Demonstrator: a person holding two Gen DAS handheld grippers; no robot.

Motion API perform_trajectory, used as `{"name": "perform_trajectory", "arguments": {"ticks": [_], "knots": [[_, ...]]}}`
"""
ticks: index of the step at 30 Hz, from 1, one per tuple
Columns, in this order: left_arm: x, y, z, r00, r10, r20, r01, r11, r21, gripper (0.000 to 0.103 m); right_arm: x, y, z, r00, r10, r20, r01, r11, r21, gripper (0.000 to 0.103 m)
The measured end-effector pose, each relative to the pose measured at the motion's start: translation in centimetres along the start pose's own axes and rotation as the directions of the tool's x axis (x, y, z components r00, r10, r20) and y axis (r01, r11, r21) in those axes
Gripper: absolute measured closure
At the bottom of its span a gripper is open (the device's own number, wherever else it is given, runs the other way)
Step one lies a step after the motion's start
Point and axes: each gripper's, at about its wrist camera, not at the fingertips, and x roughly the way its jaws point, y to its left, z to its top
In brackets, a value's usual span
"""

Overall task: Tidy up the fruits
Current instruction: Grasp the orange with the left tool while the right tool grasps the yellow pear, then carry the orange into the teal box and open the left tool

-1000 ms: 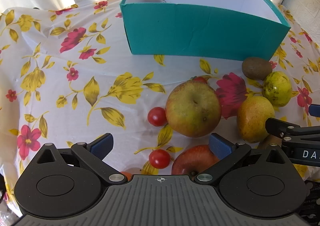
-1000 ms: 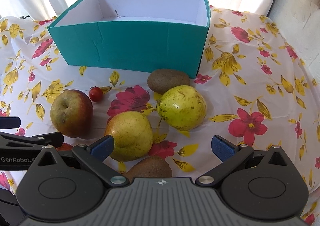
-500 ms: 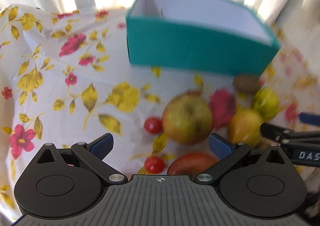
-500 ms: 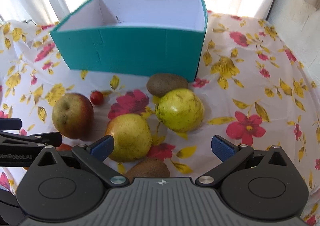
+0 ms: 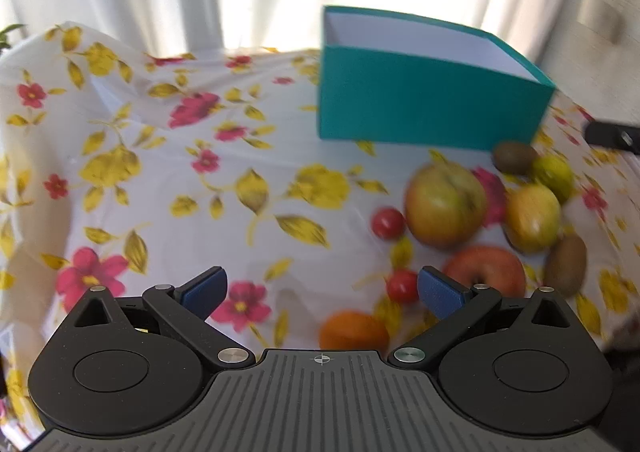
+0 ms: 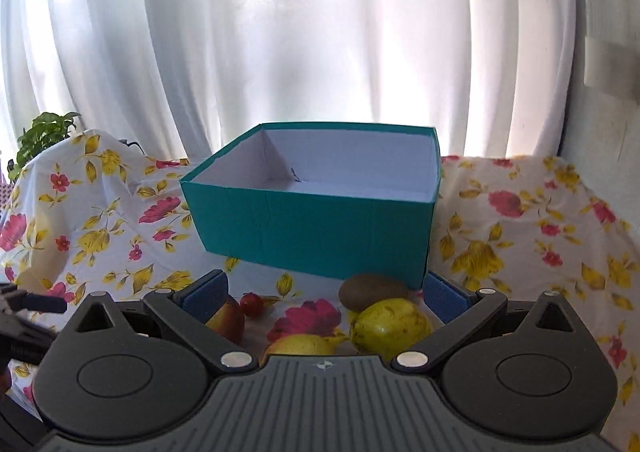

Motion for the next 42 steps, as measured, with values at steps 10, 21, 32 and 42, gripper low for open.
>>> {"name": "perform_trajectory", "arguments": {"ticks": [10, 21, 32, 42], "knots": [[1.8, -0.7, -2.5, 0.994, -0.033, -0.102, 0.037, 0.999, 0.038, 0.031, 0.3, 0.1, -0.9, 0.998, -0.014, -0.056, 0.015, 1.000, 0.021, 0.000], [2.5, -0.8, -2.5, 0.987, -0.079, -0.142, 0.085, 0.996, 0.036, 0.057, 0.7, -0.4, -0.7, 0.996, -0.032, -0.078, 0.033, 0.999, 0.019, 0.000], [0.7, -0.6, -0.1, 0.993, -0.103, -0.049, 0.104, 0.995, 0.009, 0.058, 3.9, -2.6, -2.1, 0.978, -0.080, -0.193, 0.094, 0.993, 0.066, 0.011], [-0.1, -3.2, 4.0, 0.988, -0.153, 0.010, 0.152, 0.987, 0.059, 0.058, 8.4, -3.8, -2.2, 0.951, -0.150, -0.270, 0.168, 0.985, 0.044, 0.020]]}}
